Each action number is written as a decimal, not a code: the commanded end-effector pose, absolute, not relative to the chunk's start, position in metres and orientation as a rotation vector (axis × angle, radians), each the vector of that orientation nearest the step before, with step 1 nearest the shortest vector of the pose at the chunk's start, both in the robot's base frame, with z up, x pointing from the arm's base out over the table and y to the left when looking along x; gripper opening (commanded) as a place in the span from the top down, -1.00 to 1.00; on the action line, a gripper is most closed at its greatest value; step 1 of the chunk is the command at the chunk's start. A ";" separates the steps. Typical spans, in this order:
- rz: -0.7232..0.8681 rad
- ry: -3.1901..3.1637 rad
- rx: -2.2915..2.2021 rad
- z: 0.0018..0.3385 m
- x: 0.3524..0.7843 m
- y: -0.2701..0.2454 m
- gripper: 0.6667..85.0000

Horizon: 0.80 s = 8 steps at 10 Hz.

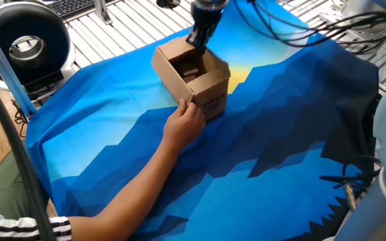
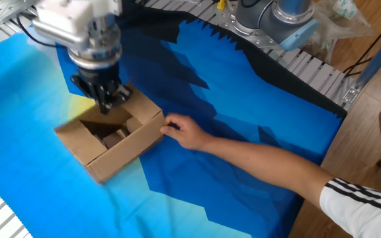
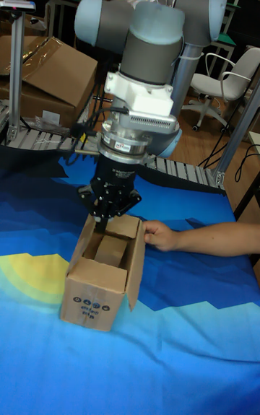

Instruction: Open a box

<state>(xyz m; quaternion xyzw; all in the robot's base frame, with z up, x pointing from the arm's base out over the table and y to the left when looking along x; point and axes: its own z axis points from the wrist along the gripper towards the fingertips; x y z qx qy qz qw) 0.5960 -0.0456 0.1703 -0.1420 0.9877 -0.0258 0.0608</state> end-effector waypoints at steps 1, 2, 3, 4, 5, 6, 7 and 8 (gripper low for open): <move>-0.059 3.000 -0.464 0.188 0.587 -0.062 0.98; -0.025 2.987 -0.474 0.185 0.586 -0.066 0.98; 0.007 2.975 -0.481 0.183 0.584 -0.069 0.98; 0.031 2.953 -0.482 0.178 0.585 -0.068 0.98; 0.063 2.926 -0.484 0.173 0.588 -0.064 0.98; 0.082 2.897 -0.496 0.170 0.591 -0.062 0.98; 0.084 2.871 -0.514 0.167 0.596 -0.061 0.98; 0.083 2.844 -0.536 0.164 0.602 -0.059 0.98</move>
